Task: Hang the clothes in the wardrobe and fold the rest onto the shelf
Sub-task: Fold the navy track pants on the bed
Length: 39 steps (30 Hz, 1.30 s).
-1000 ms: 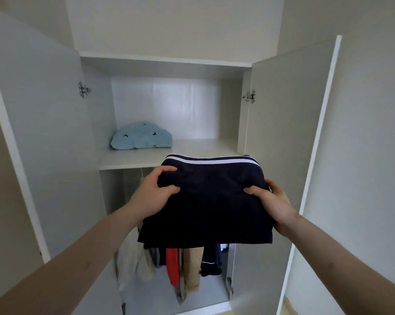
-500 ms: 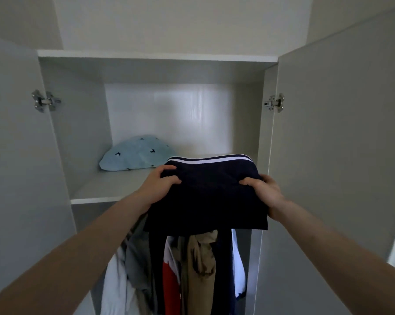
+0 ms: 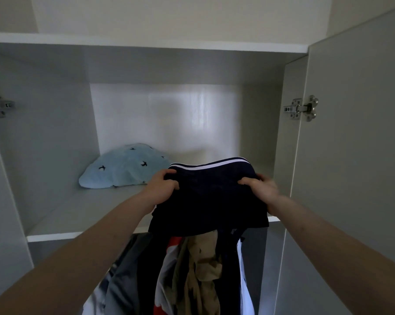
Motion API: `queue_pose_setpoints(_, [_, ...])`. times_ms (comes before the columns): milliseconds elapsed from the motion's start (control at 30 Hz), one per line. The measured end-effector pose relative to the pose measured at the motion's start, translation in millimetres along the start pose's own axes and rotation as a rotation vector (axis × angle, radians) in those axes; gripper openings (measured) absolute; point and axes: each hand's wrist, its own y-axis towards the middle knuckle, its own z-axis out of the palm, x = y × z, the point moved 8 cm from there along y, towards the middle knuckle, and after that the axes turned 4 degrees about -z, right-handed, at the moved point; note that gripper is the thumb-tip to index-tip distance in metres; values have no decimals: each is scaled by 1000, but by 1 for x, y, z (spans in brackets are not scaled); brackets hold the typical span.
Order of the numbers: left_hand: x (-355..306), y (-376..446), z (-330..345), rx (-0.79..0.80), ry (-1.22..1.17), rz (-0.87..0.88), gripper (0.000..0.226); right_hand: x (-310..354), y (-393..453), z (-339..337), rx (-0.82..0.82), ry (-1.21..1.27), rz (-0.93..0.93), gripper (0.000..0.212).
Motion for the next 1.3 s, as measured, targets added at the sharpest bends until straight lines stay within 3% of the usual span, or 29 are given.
queue_pose_setpoints(167, [2, 59, 5, 11, 71, 29, 54, 0, 44, 16, -20, -59, -5, 51])
queue_pose_setpoints(333, [11, 103, 14, 116, 186, -7, 48, -8, 82, 28, -78, -117, 23, 87])
queue_pose_setpoints(400, [16, 110, 17, 123, 440, 39, 49, -5, 86, 32, -95, -226, -31, 84])
queue_pose_setpoints(500, [14, 96, 29, 75, 875, 357, 76, 8, 66, 48, -95, -534, -265, 65])
queue_pose_setpoints(567, [28, 83, 51, 267, 980, 485, 78, 4, 46, 70, -42, -690, -419, 54])
queue_pose_setpoints(633, [58, 81, 67, 484, 1092, 422, 83, -13, 35, 89, 42, -863, -449, 49])
queue_pose_setpoints(700, [80, 93, 77, 568, 1176, 411, 83, -33, 38, 97, 77, -1043, -416, 47])
queue_pose_setpoints(900, [82, 149, 104, 483, 1124, 512, 74, -53, 83, 97, 42, -1180, -387, 48])
queue_pose_setpoints(1100, [76, 204, 123, 385, 1026, 466, 64, -75, 145, 112, -5, -1283, -265, 48])
queue_pose_setpoints(1300, [85, 258, 126, 245, 941, 441, 62, -90, 197, 134, 9, -1220, -186, 48])
